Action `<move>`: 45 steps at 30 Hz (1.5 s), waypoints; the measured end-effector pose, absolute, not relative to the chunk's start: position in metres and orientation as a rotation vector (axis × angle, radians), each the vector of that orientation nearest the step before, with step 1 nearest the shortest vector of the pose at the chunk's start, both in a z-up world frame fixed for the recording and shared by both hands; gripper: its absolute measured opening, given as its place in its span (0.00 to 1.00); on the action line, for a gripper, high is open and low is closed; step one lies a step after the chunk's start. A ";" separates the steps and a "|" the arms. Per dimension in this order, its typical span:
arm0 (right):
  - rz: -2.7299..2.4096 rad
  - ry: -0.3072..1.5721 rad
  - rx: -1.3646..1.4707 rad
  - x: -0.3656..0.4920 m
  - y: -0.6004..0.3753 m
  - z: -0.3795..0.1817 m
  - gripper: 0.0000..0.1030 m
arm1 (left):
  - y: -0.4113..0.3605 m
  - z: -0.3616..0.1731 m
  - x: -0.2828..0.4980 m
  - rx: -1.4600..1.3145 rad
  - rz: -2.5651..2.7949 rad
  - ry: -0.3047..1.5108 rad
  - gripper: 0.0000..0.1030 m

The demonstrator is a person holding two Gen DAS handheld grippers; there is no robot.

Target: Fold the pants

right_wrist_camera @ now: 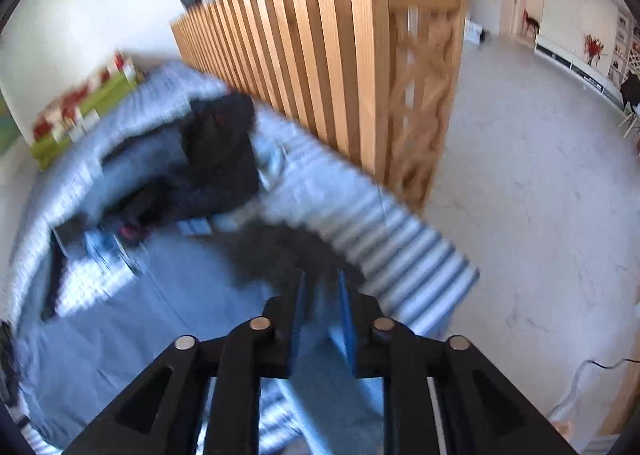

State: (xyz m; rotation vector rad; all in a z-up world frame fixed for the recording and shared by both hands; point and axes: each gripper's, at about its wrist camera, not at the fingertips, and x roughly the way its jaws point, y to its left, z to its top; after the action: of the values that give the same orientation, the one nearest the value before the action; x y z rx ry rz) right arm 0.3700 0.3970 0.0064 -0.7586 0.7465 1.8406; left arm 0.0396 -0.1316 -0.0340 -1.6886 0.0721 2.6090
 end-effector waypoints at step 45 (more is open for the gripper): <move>1.981 1.001 -1.201 0.060 0.602 -0.096 0.48 | 0.116 -0.068 -0.168 -1.599 2.289 0.534 0.49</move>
State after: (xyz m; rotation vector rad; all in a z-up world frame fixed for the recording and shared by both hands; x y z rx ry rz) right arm 0.0600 0.6022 -0.0960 -1.2009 1.0005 1.9814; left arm -0.1679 0.1156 -0.0682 -1.5989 0.5337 2.2891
